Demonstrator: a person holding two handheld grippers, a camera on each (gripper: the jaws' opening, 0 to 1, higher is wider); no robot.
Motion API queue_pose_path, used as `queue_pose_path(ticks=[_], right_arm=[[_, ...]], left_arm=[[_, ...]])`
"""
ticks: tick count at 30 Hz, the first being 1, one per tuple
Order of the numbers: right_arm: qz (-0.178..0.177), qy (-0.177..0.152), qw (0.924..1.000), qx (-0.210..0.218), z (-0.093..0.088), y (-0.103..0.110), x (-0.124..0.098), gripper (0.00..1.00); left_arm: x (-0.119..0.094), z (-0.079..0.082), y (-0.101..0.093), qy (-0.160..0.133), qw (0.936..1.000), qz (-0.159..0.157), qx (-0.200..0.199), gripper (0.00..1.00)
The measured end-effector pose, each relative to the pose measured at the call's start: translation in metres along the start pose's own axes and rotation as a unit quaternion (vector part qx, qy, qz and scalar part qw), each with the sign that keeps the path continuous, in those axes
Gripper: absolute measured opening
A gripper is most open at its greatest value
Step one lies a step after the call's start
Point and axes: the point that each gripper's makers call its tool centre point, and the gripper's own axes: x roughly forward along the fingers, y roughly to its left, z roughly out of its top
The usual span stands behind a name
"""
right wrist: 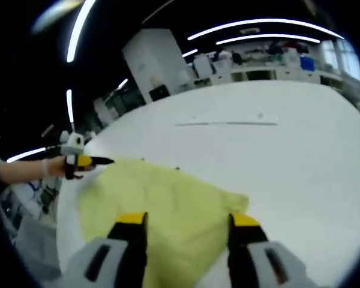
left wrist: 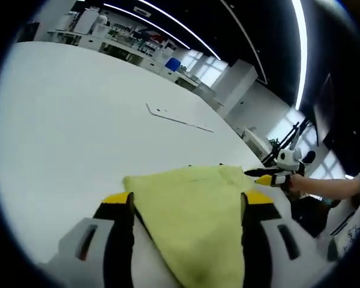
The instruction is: Fold the garment on the visible template until the final outline fits inside the template.
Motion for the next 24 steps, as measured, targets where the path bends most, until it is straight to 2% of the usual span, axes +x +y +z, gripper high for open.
queue_pose_path(ticks=[8, 16, 24], right_arm=[[0.0, -0.012, 0.9999, -0.002, 0.0, 0.01, -0.019, 0.51], [-0.009, -0.019, 0.9996, 0.018, -0.023, 0.013, -0.048, 0.51], [-0.014, -0.025, 0.9991, 0.031, -0.04, 0.024, -0.071, 0.5]], left_arm=[[-0.016, -0.002, -0.019, -0.007, 0.9999, -0.008, 0.009, 0.69], [-0.044, -0.02, -0.039, -0.023, 0.9994, -0.012, 0.022, 0.67], [-0.074, -0.037, -0.036, -0.023, 0.9994, 0.0, 0.025, 0.65]])
